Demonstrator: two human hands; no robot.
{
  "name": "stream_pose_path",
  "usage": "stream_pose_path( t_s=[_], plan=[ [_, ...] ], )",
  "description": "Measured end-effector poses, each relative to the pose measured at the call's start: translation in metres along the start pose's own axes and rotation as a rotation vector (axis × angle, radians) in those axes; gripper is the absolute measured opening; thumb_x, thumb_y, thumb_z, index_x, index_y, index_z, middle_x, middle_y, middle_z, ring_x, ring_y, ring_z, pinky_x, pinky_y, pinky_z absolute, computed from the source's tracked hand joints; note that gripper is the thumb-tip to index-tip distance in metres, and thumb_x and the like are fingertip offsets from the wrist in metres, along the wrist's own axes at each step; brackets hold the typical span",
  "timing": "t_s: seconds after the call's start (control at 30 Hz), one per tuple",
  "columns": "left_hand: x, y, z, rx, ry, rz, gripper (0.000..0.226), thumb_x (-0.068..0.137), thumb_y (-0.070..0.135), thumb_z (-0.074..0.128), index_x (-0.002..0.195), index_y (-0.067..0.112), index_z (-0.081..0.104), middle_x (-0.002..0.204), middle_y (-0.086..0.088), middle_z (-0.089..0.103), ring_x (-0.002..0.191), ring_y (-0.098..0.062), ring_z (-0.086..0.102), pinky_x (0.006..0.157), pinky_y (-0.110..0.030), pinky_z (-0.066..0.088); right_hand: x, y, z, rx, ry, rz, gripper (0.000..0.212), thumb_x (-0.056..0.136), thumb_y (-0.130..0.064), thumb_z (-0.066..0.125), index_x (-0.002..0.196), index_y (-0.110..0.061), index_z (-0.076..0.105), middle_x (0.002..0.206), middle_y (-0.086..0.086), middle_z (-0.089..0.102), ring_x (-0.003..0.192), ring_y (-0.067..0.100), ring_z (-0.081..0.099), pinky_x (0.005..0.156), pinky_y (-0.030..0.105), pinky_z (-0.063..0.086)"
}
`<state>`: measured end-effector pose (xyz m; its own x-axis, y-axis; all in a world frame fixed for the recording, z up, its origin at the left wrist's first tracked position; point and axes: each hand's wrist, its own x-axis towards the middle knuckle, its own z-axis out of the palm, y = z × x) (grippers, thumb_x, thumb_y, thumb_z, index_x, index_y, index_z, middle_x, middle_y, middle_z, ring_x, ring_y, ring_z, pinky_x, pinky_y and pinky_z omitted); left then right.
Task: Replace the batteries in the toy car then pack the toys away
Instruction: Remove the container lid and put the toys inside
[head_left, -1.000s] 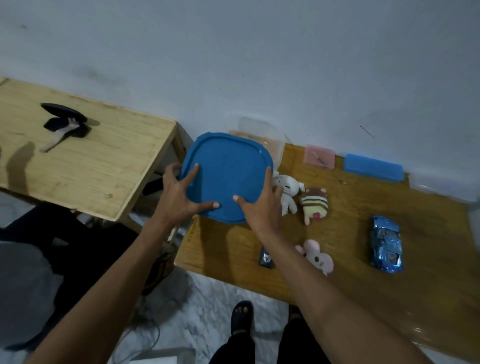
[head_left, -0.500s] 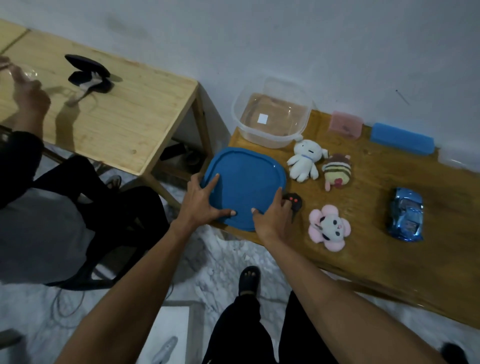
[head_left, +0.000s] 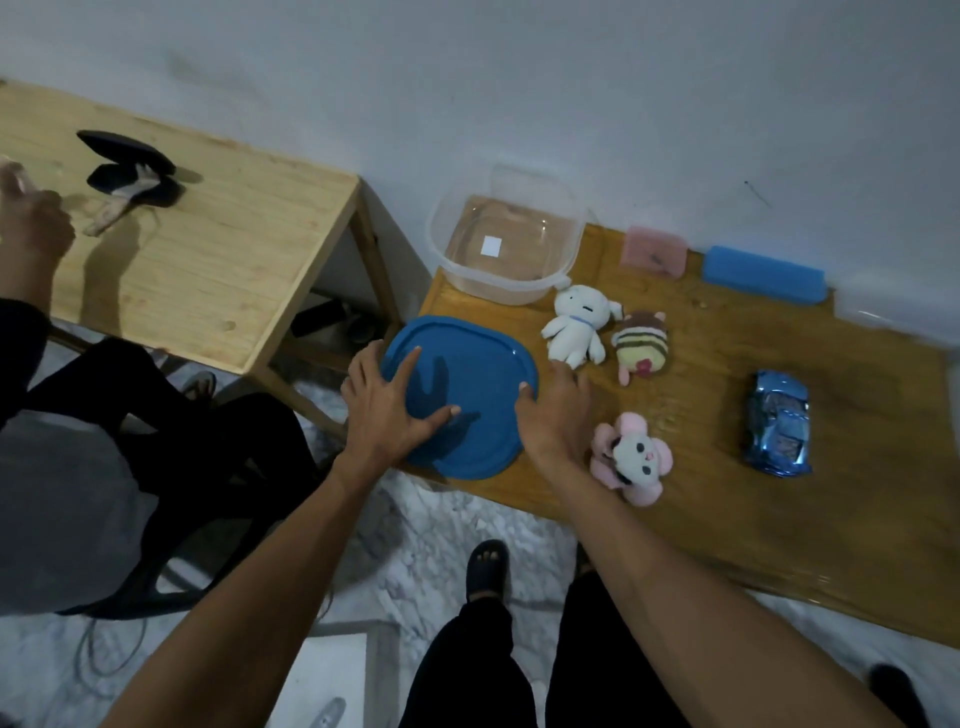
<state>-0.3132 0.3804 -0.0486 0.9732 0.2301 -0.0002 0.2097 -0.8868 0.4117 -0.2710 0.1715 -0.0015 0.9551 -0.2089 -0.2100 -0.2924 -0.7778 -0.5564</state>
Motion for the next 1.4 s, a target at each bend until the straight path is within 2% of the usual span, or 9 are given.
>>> stream_pose_path(
  t_s=[0.2, 0.43, 0.63, 0.7, 0.8, 1.0, 1.2, 1.33, 1.4],
  plan=[
    [0.051, 0.094, 0.02, -0.143, -0.067, 0.141, 0.079, 0.082, 0.079, 0.053, 0.146, 0.033, 0.051, 0.145, -0.017, 0.046, 0.133, -0.037, 0.042, 0.105, -0.056, 0.039, 0.061, 0.034, -0.05, 0.167, 0.227, 0.114, 0.045, 0.089, -0.026, 0.07, 0.133, -0.02, 0.06, 0.136, 0.01, 0.054, 0.126, 0.03, 0.049, 0.096, 0.036, 0.043],
    [0.097, 0.173, 0.068, -0.337, -0.236, 0.179, 0.075, 0.085, 0.047, 0.077, 0.151, 0.032, 0.046, 0.145, -0.023, 0.045, 0.128, -0.041, 0.047, 0.107, -0.051, 0.044, 0.122, 0.076, -0.071, 0.104, 0.014, 0.147, 0.071, 0.092, -0.031, 0.071, 0.153, -0.034, 0.035, 0.153, 0.014, 0.034, 0.138, 0.032, 0.036, 0.108, 0.038, 0.037],
    [0.109, 0.185, 0.092, -0.414, -0.234, 0.17, 0.072, 0.082, 0.014, 0.082, 0.148, 0.02, 0.053, 0.14, -0.022, 0.051, 0.127, -0.037, 0.053, 0.105, -0.027, 0.04, 0.144, 0.088, -0.062, 0.175, -0.041, 0.11, 0.074, 0.089, -0.027, 0.074, 0.152, -0.035, 0.036, 0.138, 0.007, 0.055, 0.123, 0.026, 0.054, 0.101, 0.04, 0.048],
    [0.107, 0.19, 0.092, -0.439, -0.238, 0.17, 0.073, 0.081, 0.012, 0.082, 0.147, 0.021, 0.053, 0.132, -0.023, 0.055, 0.119, -0.037, 0.056, 0.097, -0.026, 0.04, 0.144, 0.091, -0.064, 0.24, 0.006, 0.105, 0.074, 0.086, -0.027, 0.076, 0.15, -0.035, 0.04, 0.133, 0.006, 0.06, 0.118, 0.024, 0.058, 0.097, 0.04, 0.051],
    [0.104, 0.205, 0.085, -0.533, -0.227, 0.222, 0.071, 0.082, 0.016, 0.08, 0.148, 0.022, 0.053, 0.127, -0.023, 0.058, 0.113, -0.036, 0.058, 0.095, -0.04, 0.051, 0.143, 0.089, -0.077, 0.309, 0.084, 0.093, 0.074, 0.082, -0.032, 0.078, 0.147, -0.04, 0.043, 0.132, 0.002, 0.06, 0.115, 0.021, 0.059, 0.095, 0.04, 0.054],
    [0.117, 0.247, 0.043, -0.687, -0.078, 0.245, 0.071, 0.082, 0.013, 0.079, 0.147, 0.02, 0.053, 0.12, -0.017, 0.058, 0.107, -0.02, 0.056, 0.089, -0.025, 0.047, 0.154, 0.059, -0.116, 0.48, 0.277, -0.066, 0.077, 0.077, -0.033, 0.075, 0.146, -0.042, 0.043, 0.127, -0.008, 0.057, 0.115, 0.019, 0.058, 0.092, 0.045, 0.057],
    [0.165, 0.223, -0.009, -0.685, 0.069, 0.256, 0.073, 0.08, 0.025, 0.076, 0.148, 0.031, 0.051, 0.118, -0.006, 0.065, 0.105, -0.018, 0.06, 0.087, -0.035, 0.054, 0.172, -0.01, -0.123, 0.531, 0.279, -0.185, 0.076, 0.078, -0.031, 0.073, 0.147, -0.039, 0.043, 0.119, -0.009, 0.054, 0.112, 0.017, 0.06, 0.093, 0.042, 0.057],
    [0.202, 0.172, -0.028, -0.65, 0.112, 0.2, 0.07, 0.078, 0.012, 0.077, 0.142, 0.031, 0.057, 0.112, 0.006, 0.066, 0.095, -0.004, 0.059, 0.082, -0.018, 0.051, 0.183, -0.062, -0.093, 0.509, 0.151, -0.23, 0.079, 0.074, -0.023, 0.067, 0.148, -0.038, 0.042, 0.12, 0.005, 0.058, 0.104, 0.019, 0.062, 0.089, 0.039, 0.057],
    [0.221, 0.143, -0.027, -0.636, 0.078, 0.131, 0.072, 0.078, 0.015, 0.077, 0.144, 0.034, 0.056, 0.125, 0.0, 0.067, 0.107, -0.013, 0.064, 0.091, -0.031, 0.055, 0.192, -0.083, -0.07, 0.47, 0.1, -0.219, 0.079, 0.073, -0.023, 0.066, 0.148, -0.037, 0.043, 0.12, 0.009, 0.06, 0.104, 0.023, 0.063, 0.091, 0.039, 0.056]
  ],
)
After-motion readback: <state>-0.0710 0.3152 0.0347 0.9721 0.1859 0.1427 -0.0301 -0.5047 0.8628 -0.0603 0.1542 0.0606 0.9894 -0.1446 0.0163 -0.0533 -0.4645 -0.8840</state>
